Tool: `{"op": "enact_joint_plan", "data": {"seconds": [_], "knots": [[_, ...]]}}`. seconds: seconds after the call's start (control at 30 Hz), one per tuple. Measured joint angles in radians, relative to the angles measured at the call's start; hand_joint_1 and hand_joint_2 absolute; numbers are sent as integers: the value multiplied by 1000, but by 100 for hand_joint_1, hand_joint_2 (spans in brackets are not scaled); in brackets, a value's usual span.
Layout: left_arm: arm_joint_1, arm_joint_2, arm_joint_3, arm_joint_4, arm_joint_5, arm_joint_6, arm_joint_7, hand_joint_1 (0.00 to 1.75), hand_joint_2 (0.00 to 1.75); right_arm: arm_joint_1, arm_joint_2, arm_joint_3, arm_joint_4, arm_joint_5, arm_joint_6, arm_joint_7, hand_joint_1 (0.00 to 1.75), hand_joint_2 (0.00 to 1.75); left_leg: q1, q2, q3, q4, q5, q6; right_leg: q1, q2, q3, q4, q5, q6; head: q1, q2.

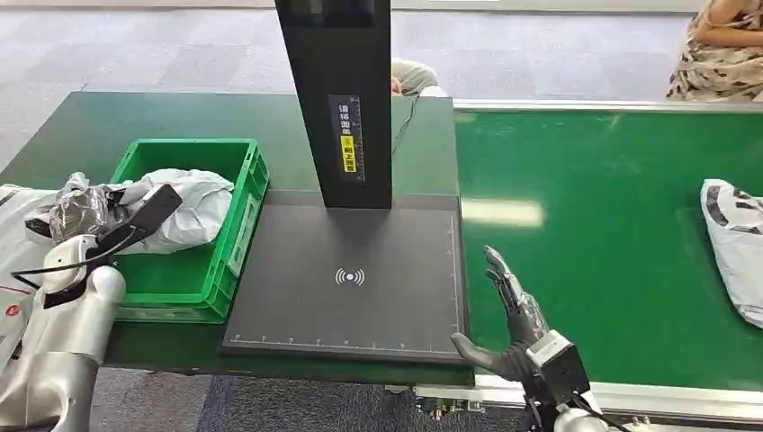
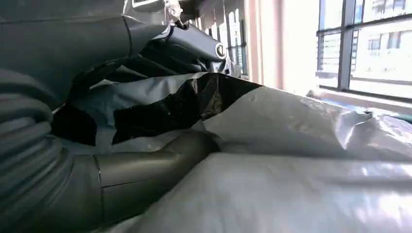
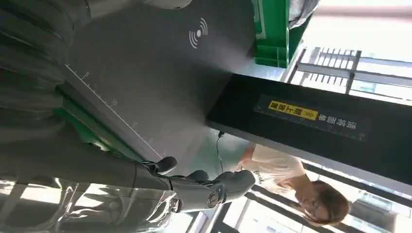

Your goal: Moved the parcel from conveyor to table for the left to box.

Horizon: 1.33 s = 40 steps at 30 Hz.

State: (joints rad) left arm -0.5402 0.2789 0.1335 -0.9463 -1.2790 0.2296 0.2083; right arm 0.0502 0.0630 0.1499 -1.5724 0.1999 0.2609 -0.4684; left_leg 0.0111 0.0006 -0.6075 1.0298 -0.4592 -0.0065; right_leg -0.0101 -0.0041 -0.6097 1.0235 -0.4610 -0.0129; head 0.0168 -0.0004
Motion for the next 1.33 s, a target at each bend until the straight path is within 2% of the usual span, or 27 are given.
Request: {"op": "enact_joint_plan", "data": {"seconds": [0.13,0.27,0.43,0.63,0.7,0.83,1.0,1.17,1.33], "knots": [[-25,7,4,41,63,-3,-35,0,175,2,5,0,-1,0,6,5,0,175,0,0,0,0,0,0,0,0,0,0,0,0,0,0],[-22,5,8,40,150,73,-105,0,175,4,9,0,-4,2,11,7,0,175,0,0,0,0,0,0,0,0,0,0,0,0,0,0],[25,-19,9,-74,412,259,-372,0,175,12,14,0,-15,16,8,5,0,175,0,0,0,0,0,0,0,0,0,0,0,0,0,0],[152,-105,-14,-275,722,251,-591,0,175,14,19,-2,-21,18,-10,-3,0,175,0,0,0,0,-1,0,-1,1,0,-1,0,0,0,0],[199,-136,-32,-344,854,168,-625,0,175,16,19,-4,-24,17,-13,-8,0,175,0,0,0,0,-2,0,-1,1,0,-1,-1,1,0,0],[316,-198,-97,-437,1195,-246,-643,0,175,20,19,-8,-29,11,-10,-24,0,175,-1,1,0,0,-2,0,-2,1,0,-1,-1,1,1,0],[426,-266,-197,-461,1356,-511,-662,0,175,21,19,-8,-24,11,-2,-31,0,175,-1,1,0,0,-4,0,-2,2,0,-2,-2,3,0,0],[484,-319,-276,-462,1382,-563,-645,0,175,18,19,0,-9,11,5,-32,0,175,-1,1,0,0,-4,0,-2,2,0,-1,-2,3,0,0],[518,-344,-311,-462,1387,-573,-645,0,175,2,19,17,9,13,10,-31,0,175,-1,1,0,0,-4,0,-2,2,0,-1,-2,3,0,0]]}}
